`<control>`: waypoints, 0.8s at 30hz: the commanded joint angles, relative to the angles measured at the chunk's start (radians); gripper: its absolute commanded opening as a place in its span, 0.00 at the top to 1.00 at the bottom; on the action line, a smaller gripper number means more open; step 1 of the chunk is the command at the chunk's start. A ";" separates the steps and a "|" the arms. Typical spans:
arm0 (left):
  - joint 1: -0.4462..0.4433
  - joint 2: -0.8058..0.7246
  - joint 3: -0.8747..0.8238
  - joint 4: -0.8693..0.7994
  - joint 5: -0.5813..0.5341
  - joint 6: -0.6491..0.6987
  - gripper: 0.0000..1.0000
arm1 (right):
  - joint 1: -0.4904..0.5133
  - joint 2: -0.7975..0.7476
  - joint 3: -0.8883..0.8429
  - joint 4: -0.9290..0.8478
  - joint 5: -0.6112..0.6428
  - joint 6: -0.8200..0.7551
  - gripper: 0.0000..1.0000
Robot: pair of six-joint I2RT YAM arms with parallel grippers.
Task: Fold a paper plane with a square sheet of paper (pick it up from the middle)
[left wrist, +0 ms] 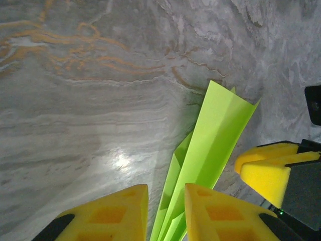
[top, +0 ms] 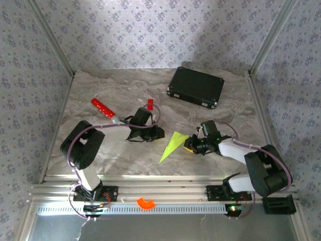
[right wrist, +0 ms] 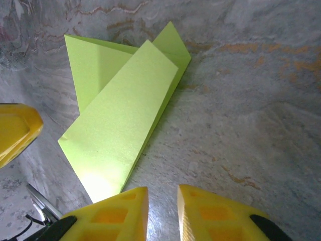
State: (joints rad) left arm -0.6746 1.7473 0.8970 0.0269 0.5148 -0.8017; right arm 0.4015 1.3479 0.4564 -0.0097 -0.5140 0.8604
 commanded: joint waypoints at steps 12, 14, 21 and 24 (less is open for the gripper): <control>-0.044 0.128 0.128 -0.091 0.043 0.118 0.75 | 0.046 0.124 0.094 0.029 -0.012 -0.006 0.84; -0.050 0.134 0.131 -0.076 0.064 0.125 0.74 | 0.046 0.139 0.096 0.011 0.005 -0.007 0.86; -0.062 0.174 0.167 -0.102 0.117 0.161 0.74 | 0.046 0.184 0.094 -0.018 0.020 -0.019 0.89; -0.068 0.173 0.169 -0.096 0.132 0.168 0.73 | 0.046 0.196 0.087 -0.012 0.022 -0.022 0.90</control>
State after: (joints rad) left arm -0.7338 1.9068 1.0458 -0.0528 0.5995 -0.6678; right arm 0.4419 1.5078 0.5358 0.0177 -0.5198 0.8562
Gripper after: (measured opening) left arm 0.263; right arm 0.106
